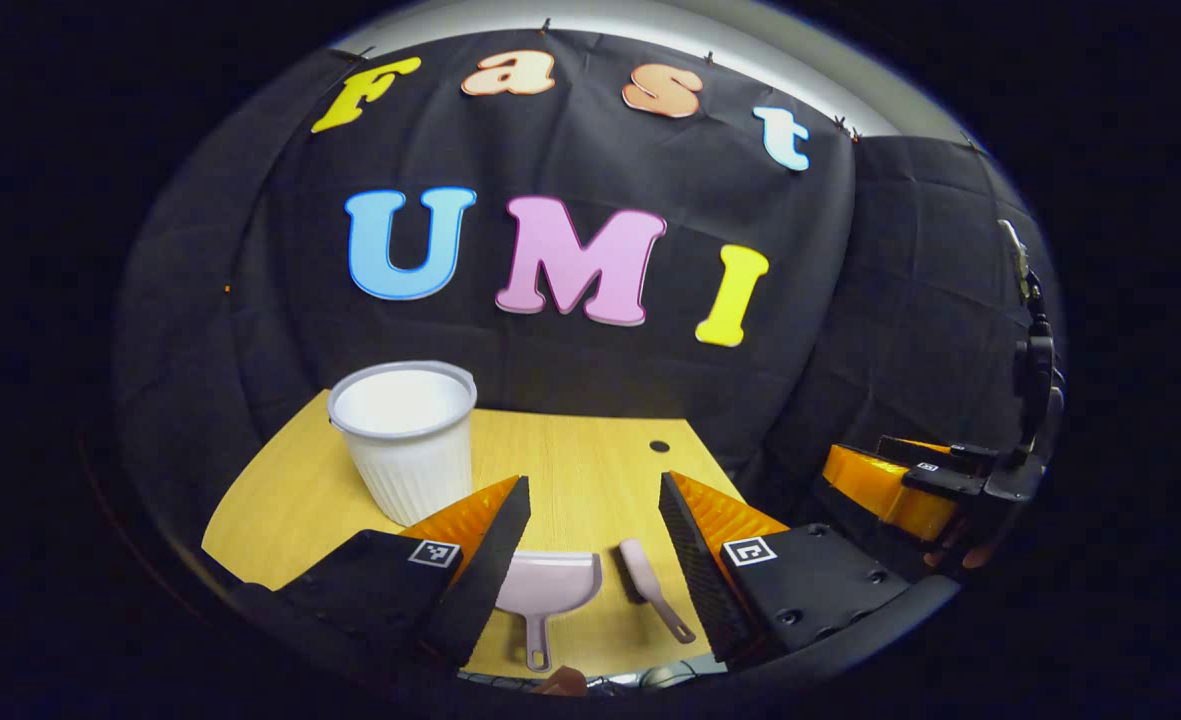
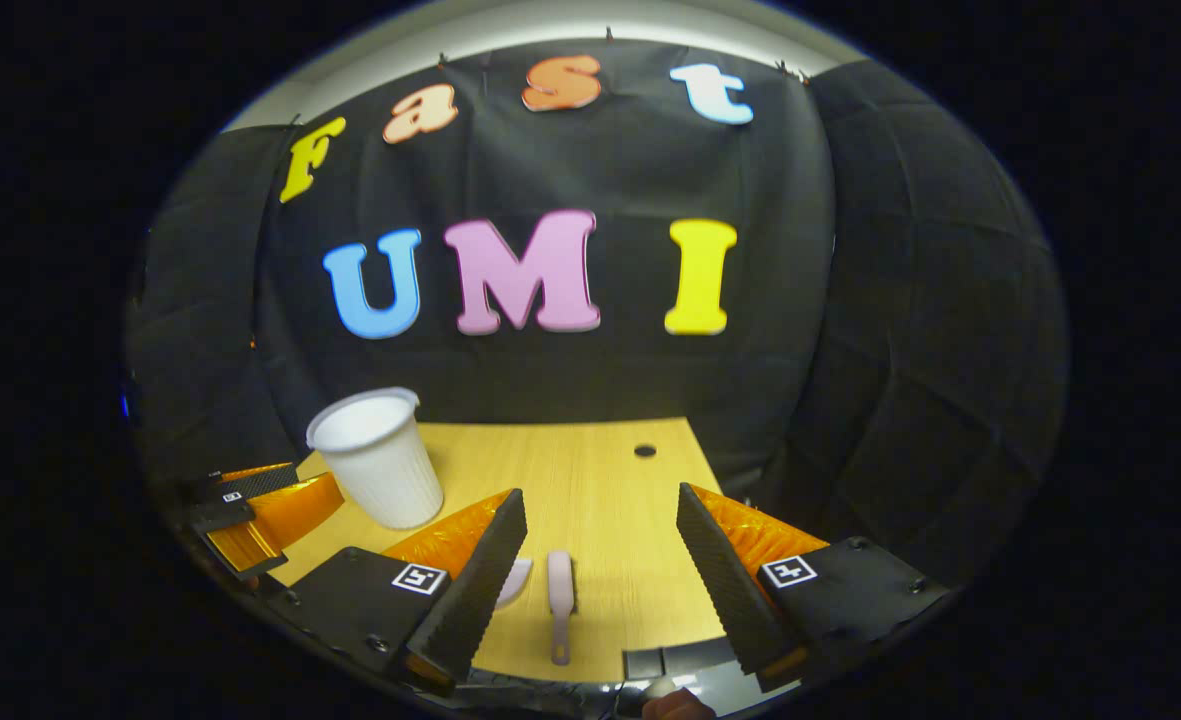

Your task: Pick up the small broom and dustpan from the desktop, sweep the trash into the dustpan with the broom, and then empty the trash into the garbage bin.

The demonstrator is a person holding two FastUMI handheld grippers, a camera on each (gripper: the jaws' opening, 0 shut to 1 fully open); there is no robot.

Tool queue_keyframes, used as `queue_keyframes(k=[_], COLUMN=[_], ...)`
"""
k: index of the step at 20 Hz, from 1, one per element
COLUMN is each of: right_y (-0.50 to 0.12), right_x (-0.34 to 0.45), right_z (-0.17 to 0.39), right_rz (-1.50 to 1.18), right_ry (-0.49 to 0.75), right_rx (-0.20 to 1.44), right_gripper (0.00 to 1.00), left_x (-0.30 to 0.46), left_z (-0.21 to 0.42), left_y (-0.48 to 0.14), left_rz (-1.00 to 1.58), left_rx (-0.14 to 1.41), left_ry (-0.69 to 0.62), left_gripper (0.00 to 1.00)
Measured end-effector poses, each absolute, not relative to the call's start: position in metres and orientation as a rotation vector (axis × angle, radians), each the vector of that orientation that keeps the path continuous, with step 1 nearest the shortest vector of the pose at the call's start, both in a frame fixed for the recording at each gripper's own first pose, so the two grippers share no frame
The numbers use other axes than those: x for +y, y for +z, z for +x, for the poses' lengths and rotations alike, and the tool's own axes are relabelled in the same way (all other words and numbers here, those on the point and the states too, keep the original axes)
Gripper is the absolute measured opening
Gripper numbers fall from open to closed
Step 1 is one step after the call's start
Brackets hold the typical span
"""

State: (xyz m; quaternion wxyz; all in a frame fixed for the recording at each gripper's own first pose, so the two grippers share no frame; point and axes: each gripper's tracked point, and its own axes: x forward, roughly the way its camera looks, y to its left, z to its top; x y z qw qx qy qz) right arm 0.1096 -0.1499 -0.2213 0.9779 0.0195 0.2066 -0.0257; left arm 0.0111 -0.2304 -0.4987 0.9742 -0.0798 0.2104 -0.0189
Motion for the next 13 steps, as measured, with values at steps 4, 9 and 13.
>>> queue_keyframes(k=[4, 9, 13], right_y=[-0.152, -0.106, -0.09], right_x=[-0.131, -0.123, -0.116], right_z=[0.104, 0.124, 0.129], right_rz=[0.055, 0.043, 0.006], right_ry=[0.054, 0.06, 0.072], right_rx=[0.252, 0.099, 0.045], right_gripper=[0.97, 0.96, 0.96], left_x=[-0.232, -0.236, -0.229], left_z=[0.015, 0.013, 0.009], left_y=[-0.489, -0.487, -0.481], left_rz=[-0.099, -0.077, -0.161], left_rx=[0.211, 0.115, 0.144], left_ry=[0.061, 0.079, 0.031], left_gripper=[0.77, 0.77, 0.76])
